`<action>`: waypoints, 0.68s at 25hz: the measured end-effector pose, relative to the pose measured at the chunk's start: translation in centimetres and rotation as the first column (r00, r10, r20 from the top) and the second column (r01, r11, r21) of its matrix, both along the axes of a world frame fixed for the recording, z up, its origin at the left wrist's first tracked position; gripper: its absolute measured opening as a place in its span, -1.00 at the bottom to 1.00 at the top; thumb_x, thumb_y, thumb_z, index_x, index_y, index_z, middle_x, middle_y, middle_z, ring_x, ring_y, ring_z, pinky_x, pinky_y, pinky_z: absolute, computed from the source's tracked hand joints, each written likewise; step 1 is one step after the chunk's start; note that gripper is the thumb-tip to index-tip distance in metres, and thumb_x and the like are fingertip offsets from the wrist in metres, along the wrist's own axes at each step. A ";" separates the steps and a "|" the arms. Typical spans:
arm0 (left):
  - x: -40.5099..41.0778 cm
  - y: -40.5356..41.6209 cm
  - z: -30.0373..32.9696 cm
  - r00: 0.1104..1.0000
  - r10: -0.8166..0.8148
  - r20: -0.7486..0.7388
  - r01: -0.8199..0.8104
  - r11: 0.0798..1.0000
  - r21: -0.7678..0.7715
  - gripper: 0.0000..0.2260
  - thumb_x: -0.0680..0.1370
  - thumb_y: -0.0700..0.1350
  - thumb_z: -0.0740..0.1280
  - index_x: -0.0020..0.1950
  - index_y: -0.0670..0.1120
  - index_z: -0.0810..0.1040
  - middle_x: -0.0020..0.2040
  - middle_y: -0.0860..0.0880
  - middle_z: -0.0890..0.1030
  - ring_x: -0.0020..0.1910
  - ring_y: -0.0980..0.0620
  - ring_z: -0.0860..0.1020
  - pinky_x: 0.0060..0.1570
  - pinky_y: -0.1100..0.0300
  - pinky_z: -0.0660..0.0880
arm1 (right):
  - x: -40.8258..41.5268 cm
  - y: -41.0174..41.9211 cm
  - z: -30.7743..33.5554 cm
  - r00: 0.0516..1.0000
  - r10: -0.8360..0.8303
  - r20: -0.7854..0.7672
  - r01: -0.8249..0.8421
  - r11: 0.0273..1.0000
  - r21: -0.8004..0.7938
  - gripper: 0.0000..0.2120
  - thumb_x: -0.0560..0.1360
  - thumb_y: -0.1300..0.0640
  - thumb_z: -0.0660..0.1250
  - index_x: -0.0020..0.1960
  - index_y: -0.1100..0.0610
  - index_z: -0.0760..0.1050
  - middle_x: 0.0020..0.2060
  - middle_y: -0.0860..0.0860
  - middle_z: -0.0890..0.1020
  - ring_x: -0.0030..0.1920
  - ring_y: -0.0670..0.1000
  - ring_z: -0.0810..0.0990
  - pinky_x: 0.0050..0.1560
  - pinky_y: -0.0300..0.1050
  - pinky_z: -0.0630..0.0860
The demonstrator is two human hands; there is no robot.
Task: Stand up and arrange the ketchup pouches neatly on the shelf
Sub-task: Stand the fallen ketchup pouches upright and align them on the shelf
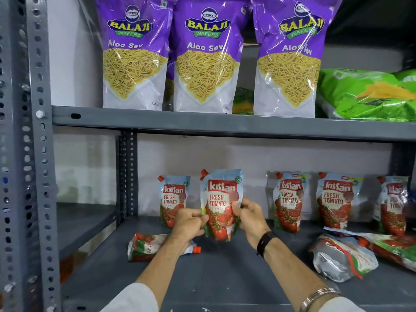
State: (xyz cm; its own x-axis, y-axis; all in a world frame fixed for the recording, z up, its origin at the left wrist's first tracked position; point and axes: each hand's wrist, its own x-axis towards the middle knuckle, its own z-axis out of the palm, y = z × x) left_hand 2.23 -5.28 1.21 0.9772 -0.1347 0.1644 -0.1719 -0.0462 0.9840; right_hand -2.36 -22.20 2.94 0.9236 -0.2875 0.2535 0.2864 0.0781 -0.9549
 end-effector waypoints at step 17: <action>1.6 -0.7 -2.4 0.980 0.118 0.162 -0.184 0.846 0.501 -0.80 0.48 -0.20 0.48 -0.35 -0.19 0.65 -0.27 -0.07 0.74 -0.13 -0.11 0.72 -0.04 -0.11 0.69 | 1.2 -1.7 -4.9 0.993 -0.040 -0.111 0.025 0.990 -0.138 -0.77 0.65 0.26 0.23 0.16 0.14 0.65 0.07 0.04 0.75 0.11 0.04 0.72 0.18 0.09 0.64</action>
State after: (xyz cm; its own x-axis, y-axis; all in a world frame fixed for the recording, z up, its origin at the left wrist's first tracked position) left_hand 3.83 -5.95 -1.15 0.9694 -0.0846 0.2305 -0.2367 -0.5715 0.7857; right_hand -1.14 -23.94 -1.97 0.9393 -0.2880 0.1862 0.1756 -0.0625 -0.9825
